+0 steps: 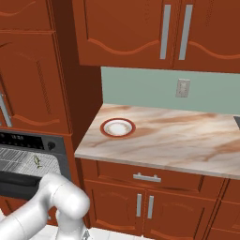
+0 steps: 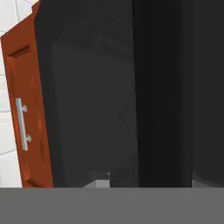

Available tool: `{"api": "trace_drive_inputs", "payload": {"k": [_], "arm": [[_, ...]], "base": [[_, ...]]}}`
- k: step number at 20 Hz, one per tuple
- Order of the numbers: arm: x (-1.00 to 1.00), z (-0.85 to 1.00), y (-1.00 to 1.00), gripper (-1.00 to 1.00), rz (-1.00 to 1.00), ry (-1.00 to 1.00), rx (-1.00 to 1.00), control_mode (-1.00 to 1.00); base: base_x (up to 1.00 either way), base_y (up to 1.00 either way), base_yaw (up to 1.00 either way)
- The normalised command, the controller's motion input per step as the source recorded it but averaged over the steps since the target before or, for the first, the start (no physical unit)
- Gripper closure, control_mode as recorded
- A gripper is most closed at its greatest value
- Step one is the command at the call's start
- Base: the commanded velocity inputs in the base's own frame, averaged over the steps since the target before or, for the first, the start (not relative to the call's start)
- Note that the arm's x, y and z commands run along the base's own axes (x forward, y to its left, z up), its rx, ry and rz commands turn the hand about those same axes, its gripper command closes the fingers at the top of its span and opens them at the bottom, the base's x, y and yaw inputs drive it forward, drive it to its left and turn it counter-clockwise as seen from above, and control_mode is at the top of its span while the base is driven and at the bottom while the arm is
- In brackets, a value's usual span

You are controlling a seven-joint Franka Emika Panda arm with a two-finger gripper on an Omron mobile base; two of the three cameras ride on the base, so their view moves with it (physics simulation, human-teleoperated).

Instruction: Take the fish from the oven and place it on the plate on the counter.

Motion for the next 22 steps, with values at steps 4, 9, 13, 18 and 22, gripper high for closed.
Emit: {"api": "trace_drive_inputs", "payload": {"k": [4,9,13,18,22], "arm": [[-0.66,-1.0,0.0,1.0,0.03,0.04,-0.01,-1.0],[-0.78,-1.0,0.0,1.0,0.03,0.0,0.0,-1.0],[-0.9,-0.96,0.0,1.0,0.03,0.0,0.0,-1.0],[-0.9,-0.91,-0.01,1.0,0.02,0.0,0.0,-1.0],[-0.61,-0.73,0.0,1.0,0.0,0.0,0.0,-1.0]], "base": [[0.0,0.0,0.0],[0.0,0.0,0.0],[0.0,0.0,0.0],[0.0,0.0,0.0],[0.0,0.0,0.0]]}}
